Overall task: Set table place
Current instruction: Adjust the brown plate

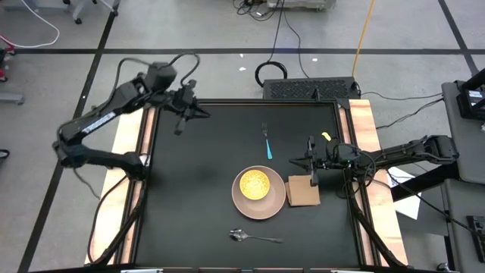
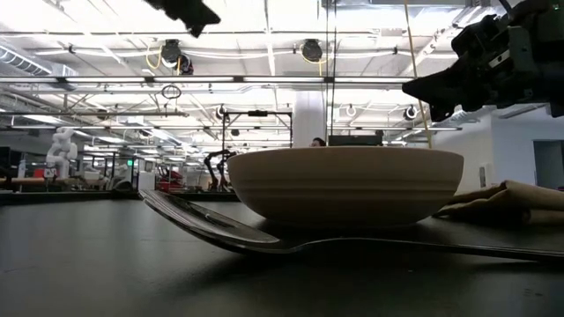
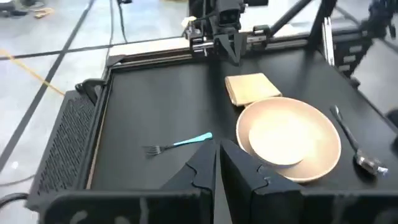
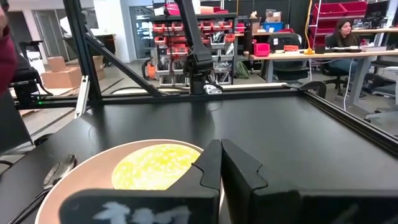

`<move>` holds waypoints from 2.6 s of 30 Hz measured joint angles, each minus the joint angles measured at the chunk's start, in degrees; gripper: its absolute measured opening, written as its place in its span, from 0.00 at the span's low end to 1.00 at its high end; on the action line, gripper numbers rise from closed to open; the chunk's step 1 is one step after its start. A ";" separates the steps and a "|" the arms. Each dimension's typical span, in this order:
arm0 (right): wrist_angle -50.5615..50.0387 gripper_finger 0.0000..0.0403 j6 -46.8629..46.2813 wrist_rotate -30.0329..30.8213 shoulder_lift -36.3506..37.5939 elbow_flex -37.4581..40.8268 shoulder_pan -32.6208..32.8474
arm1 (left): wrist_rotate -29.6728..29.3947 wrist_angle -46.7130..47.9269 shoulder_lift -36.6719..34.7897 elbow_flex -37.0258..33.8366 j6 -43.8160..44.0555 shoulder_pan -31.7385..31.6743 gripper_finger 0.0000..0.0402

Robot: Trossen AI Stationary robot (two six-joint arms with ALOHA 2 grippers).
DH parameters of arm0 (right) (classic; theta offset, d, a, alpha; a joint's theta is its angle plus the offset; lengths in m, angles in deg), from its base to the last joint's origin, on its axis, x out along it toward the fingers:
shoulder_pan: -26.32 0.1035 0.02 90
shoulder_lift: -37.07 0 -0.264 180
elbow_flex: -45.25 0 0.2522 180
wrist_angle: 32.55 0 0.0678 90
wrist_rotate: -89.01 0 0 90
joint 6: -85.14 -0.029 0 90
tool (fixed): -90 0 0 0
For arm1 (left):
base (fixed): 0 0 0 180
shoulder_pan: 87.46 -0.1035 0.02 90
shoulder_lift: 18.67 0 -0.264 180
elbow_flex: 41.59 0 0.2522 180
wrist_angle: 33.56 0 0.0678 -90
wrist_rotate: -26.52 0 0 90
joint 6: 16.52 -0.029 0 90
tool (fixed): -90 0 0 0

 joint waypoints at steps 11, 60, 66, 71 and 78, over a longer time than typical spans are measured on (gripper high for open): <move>0.53 0.00 1.09 -0.01 -0.03 0.02 0.00 | -1.71 -27.39 -15.80 -28.87 16.96 0.07 0.06; 0.77 0.00 0.65 -0.20 -0.20 0.01 0.00 | -28.83 -45.98 -37.35 -56.10 21.92 22.42 0.06; 1.84 0.00 0.72 -0.24 -0.20 0.02 0.00 | -28.75 -47.91 -36.64 -61.07 26.62 24.98 0.06; 1.83 0.00 0.79 -0.24 -0.20 0.01 0.00 | -25.87 -48.71 -35.13 -61.56 25.29 29.14 0.06; 1.82 0.00 -1.88 -0.24 -0.20 0.01 0.00 | -35.63 -49.26 -37.54 -61.58 19.50 34.40 0.06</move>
